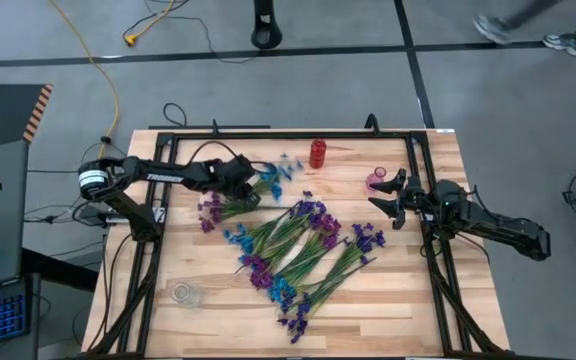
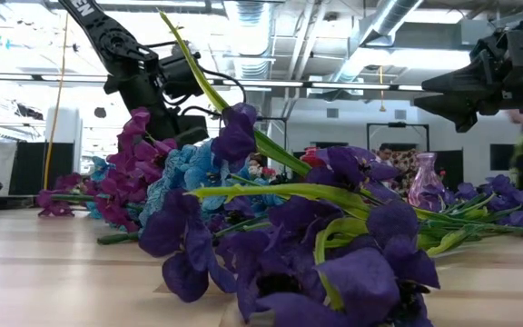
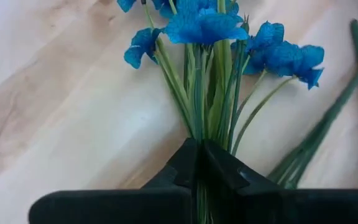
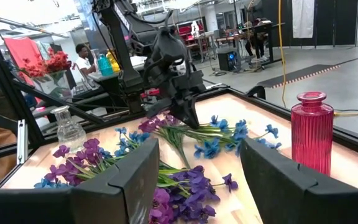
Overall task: Sort flowers into vase by color
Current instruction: Put the top blue flowers into the red vase
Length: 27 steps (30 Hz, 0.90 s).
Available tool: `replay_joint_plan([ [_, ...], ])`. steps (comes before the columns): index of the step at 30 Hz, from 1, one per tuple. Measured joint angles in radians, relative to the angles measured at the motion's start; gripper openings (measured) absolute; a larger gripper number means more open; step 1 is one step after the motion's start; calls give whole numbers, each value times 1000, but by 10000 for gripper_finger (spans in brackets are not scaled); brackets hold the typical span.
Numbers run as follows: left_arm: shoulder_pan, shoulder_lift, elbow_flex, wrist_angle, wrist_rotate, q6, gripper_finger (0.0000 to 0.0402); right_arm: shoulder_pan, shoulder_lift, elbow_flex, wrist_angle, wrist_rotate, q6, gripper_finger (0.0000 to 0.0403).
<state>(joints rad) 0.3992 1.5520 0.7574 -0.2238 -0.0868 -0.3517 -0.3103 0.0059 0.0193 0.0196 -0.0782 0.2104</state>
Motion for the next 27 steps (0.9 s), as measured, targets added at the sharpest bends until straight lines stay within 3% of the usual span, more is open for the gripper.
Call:
replay_joint_plan([
  [10, 31, -5, 4, 10, 39, -11, 0, 0, 0, 0, 0, 0, 0, 253],
  [27, 33, -52, 169, -60, 77, 18, 0, 0, 0, 0, 0, 0, 0, 253],
])
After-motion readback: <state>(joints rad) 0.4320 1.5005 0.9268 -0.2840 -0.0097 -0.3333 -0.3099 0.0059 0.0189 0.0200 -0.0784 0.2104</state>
